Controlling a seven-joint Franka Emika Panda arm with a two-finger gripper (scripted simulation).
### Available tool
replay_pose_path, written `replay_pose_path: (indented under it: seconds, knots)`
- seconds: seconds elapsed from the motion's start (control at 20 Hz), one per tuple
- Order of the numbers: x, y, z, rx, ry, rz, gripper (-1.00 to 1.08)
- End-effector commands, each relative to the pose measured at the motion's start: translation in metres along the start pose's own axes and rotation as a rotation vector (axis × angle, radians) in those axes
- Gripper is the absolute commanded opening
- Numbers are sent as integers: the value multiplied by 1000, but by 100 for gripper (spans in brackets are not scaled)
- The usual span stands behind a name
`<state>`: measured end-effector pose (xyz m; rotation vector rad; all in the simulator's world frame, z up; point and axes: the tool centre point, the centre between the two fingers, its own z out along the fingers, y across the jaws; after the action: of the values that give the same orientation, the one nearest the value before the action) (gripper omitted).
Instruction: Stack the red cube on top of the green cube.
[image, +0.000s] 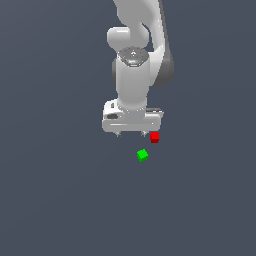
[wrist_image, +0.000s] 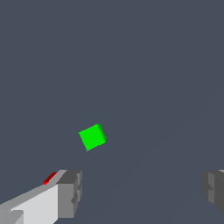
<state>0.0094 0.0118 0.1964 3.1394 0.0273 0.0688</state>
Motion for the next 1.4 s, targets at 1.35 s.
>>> replay_pose_path:
  seconds: [1.35]
  knots:
    - [-101, -122, 109, 2, -40, 9, 100]
